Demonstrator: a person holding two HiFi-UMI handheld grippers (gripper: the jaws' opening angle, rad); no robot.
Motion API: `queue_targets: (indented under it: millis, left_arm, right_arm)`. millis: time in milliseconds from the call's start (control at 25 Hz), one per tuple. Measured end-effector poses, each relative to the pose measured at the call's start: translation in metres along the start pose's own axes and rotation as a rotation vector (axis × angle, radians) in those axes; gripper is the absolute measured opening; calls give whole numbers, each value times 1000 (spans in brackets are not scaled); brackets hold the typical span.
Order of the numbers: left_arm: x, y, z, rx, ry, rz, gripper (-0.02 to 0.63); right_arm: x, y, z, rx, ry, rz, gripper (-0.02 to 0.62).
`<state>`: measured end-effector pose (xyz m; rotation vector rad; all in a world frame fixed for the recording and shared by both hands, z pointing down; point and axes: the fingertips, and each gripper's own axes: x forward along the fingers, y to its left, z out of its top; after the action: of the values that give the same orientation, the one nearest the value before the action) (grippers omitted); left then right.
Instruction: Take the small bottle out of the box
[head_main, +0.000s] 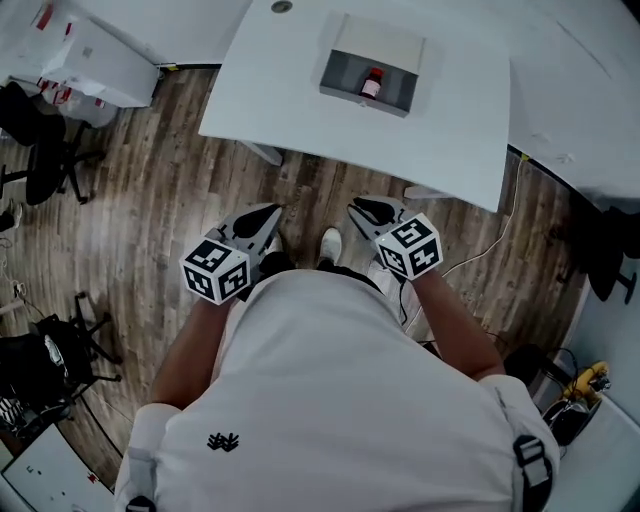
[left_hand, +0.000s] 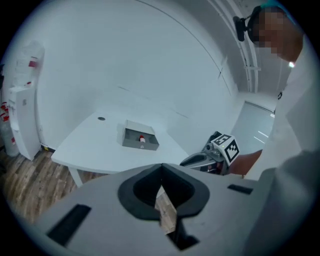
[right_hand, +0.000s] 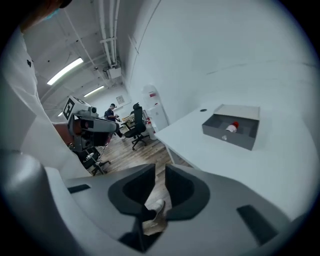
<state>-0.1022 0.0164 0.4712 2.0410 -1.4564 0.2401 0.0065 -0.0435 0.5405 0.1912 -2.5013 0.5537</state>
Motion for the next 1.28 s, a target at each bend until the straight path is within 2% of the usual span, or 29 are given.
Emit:
queue_targets:
  millis: [320,640,800,920,1000,1280]
  left_arm:
    - [41,12,35,86,13,-122,6]
    - [52,75,83,156,23,-227,6]
    - [55,107,99,161,21,-265,6]
    - [58,126,108,163,31,-295,6]
    - [59,138,113,171,37,-312,6]
    - [56,168,119,181,44,-325,6]
  right_arm:
    - [-8,-72,28,90,-35,-170,72]
    - [22,-148,68,221,-40,-335,73]
    - [35,-184,83,279,-27,-411,74]
    - [44,-208,92,315,-2,-463,98]
    - [52,-220,97,342,15,-474,140]
    - [61,-254,79,425,112,-545,240]
